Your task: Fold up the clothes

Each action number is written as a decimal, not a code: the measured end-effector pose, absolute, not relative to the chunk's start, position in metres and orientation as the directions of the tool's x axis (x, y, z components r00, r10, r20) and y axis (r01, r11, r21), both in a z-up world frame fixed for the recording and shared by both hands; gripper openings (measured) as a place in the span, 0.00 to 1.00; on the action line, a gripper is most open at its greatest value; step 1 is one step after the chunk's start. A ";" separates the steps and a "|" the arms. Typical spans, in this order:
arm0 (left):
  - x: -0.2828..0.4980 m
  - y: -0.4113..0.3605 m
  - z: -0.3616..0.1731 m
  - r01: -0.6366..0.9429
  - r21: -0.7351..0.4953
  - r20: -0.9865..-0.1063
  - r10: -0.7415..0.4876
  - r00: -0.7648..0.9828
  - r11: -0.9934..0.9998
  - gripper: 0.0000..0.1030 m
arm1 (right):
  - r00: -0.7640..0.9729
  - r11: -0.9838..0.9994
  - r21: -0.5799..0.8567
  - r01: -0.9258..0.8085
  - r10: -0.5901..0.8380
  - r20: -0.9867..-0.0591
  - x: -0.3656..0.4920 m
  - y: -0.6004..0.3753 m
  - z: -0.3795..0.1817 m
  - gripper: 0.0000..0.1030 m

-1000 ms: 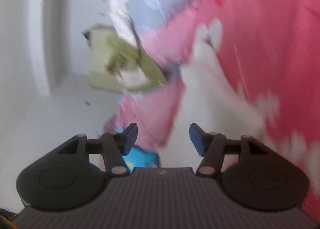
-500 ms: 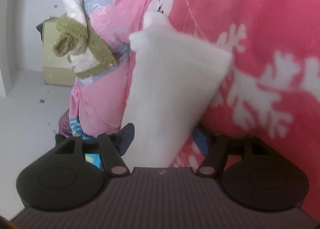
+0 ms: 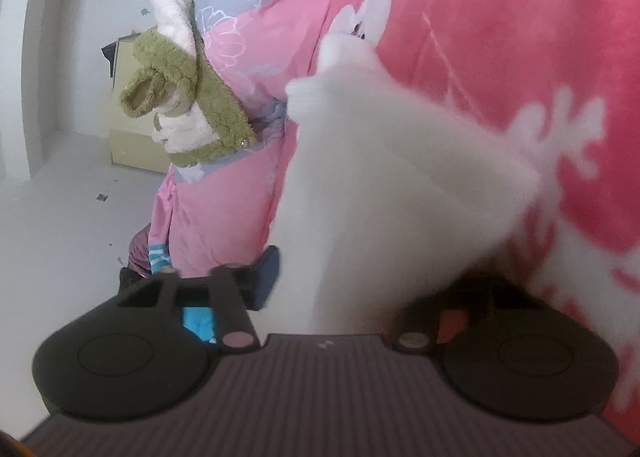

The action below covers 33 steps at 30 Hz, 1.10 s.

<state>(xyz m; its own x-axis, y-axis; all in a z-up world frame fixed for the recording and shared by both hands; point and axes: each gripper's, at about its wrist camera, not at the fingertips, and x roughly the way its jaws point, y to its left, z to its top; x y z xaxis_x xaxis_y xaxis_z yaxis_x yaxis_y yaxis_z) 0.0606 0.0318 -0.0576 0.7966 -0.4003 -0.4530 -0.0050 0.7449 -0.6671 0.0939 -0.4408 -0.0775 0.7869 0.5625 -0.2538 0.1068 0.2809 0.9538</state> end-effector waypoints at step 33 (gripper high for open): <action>-0.116 0.050 -0.033 0.168 -0.627 -0.478 -0.546 0.688 0.761 0.17 | 0.660 0.328 0.945 0.006 0.708 -0.250 -0.058 -0.451 -0.043 0.10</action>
